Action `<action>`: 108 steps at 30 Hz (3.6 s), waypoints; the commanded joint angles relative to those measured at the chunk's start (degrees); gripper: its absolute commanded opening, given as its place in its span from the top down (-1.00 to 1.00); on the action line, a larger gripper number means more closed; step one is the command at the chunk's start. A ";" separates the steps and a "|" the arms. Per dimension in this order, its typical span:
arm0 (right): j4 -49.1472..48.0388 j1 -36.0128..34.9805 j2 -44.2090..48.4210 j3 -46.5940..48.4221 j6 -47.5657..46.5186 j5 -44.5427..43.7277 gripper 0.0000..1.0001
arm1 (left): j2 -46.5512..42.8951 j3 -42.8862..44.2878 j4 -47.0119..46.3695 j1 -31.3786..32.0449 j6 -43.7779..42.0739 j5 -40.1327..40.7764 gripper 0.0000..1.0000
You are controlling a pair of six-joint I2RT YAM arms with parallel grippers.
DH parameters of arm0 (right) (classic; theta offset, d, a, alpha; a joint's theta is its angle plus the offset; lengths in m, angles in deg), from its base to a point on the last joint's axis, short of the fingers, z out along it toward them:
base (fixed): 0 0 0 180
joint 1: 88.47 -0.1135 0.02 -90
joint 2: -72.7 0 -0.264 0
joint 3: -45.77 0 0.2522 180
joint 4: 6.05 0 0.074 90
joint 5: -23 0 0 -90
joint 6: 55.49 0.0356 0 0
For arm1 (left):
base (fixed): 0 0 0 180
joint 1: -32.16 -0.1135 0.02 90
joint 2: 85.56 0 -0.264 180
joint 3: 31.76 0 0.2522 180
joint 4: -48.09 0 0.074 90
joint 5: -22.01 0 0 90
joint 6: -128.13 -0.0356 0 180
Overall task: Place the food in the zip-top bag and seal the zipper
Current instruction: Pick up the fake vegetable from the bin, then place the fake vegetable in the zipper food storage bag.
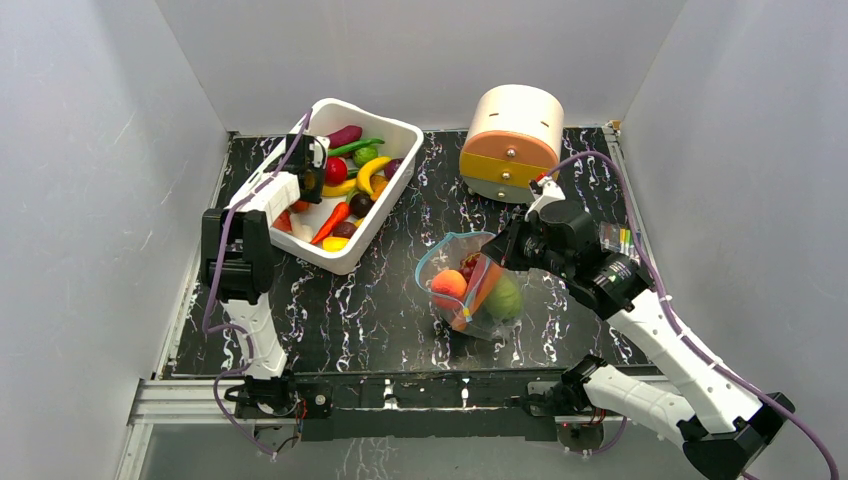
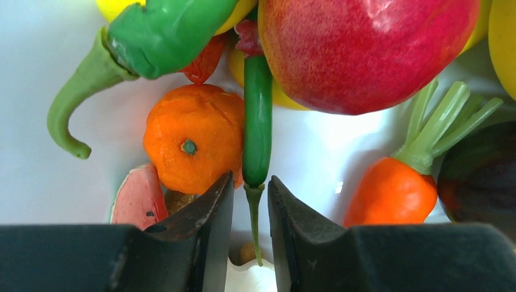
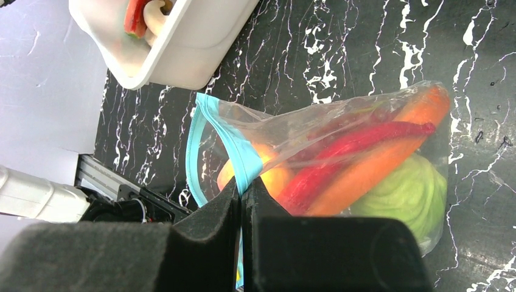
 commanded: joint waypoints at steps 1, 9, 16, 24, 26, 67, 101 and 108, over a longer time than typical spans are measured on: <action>-5.04 -0.29 0.05 2.80 -1.61 -0.28 1.00 | 1.54 2.52 -1.15 -0.33 -0.56 -0.70 0.53; -5.47 -0.29 0.57 1.70 -1.22 -0.38 1.00 | -0.59 2.19 0.00 -0.25 0.47 -0.36 0.95; -6.02 -0.30 0.57 1.50 -1.14 0.14 1.00 | -4.04 2.77 3.77 -0.25 2.63 0.48 1.00; -5.79 -0.30 1.35 1.41 -0.39 0.66 1.00 | -11.34 0.95 10.14 -0.25 11.67 -2.83 1.00; -5.48 -0.28 1.72 1.58 -0.15 0.74 1.00 | -12.38 1.18 12.79 -0.25 12.57 -3.70 1.00; 4.79 -0.26 0.39 13.27 -16.18 -12.40 1.00 | -32.82 10.97 43.44 4.13 15.65 -23.34 1.00; 3.97 -0.30 -5.49 10.51 -22.67 -26.96 1.00 | -37.12 10.48 43.18 22.33 10.67 -42.91 1.00; 4.76 -0.30 -9.14 11.95 -21.54 -27.15 1.00 | -37.03 12.58 42.42 22.68 11.18 -46.73 1.00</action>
